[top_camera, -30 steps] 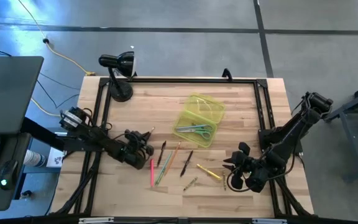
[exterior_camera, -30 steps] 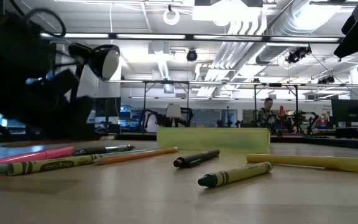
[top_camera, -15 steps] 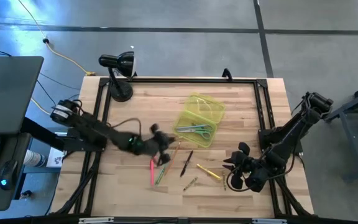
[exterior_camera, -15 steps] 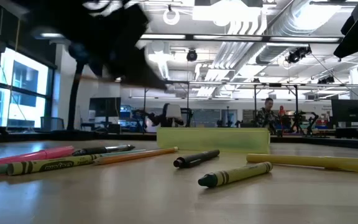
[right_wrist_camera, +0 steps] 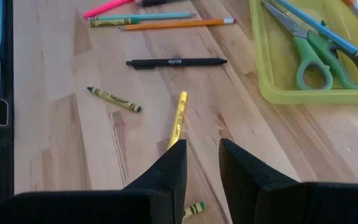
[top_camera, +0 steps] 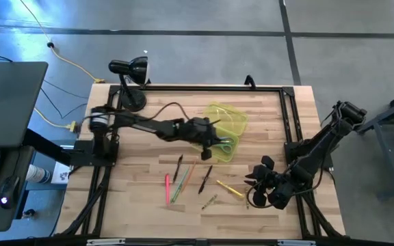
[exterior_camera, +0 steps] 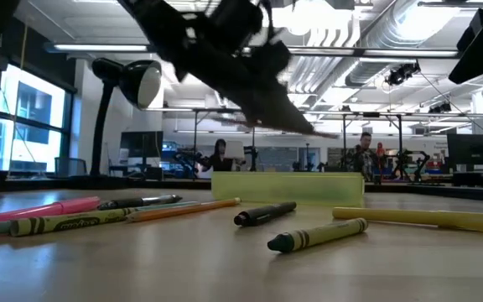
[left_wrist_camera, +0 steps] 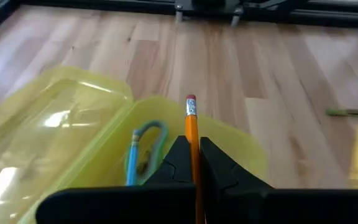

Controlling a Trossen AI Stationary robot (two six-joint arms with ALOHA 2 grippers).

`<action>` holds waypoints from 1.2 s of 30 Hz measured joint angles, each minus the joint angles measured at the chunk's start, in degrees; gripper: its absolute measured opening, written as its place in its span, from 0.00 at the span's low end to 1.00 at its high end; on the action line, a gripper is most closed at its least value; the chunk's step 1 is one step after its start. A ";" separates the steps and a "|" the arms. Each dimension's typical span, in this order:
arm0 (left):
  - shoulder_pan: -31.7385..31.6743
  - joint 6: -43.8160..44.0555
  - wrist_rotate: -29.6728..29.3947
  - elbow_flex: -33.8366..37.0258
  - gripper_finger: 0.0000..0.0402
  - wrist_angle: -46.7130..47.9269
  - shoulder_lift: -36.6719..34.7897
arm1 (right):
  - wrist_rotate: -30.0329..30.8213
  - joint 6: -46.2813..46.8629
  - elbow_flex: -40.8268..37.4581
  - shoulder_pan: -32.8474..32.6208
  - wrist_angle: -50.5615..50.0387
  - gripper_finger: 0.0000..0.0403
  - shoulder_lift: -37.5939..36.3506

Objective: Pick & place school supplies into a supply box
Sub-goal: Put the left orange pencil into the yellow supply box

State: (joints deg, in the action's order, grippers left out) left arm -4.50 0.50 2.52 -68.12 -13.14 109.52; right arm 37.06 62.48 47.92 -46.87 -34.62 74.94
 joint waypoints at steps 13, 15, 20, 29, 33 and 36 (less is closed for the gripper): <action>-1.12 -0.27 5.21 -7.65 0.08 -0.72 11.76 | -0.09 0.01 0.00 0.00 -0.06 0.18 -0.02; -1.08 0.09 2.43 -7.64 0.09 -0.84 12.14 | -0.08 0.02 0.00 0.00 -0.17 0.18 -0.02; -1.15 2.34 -3.70 -7.64 0.15 -0.43 12.21 | -0.12 0.02 0.00 0.00 -0.15 0.18 -0.02; -1.06 3.20 -4.63 -7.62 0.17 -0.40 12.28 | -0.17 0.02 0.00 0.00 0.00 0.18 -0.02; -1.10 3.17 -4.01 -7.62 0.17 -0.35 12.28 | -0.20 0.02 0.00 0.00 0.03 0.18 -0.02; -0.46 2.69 -3.21 -7.60 0.17 -1.82 12.30 | -0.22 0.02 0.00 0.00 0.03 0.18 -0.02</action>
State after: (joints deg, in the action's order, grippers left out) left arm -4.96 3.19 -0.69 -75.72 -14.97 121.82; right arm 36.84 62.50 47.92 -46.87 -34.59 74.91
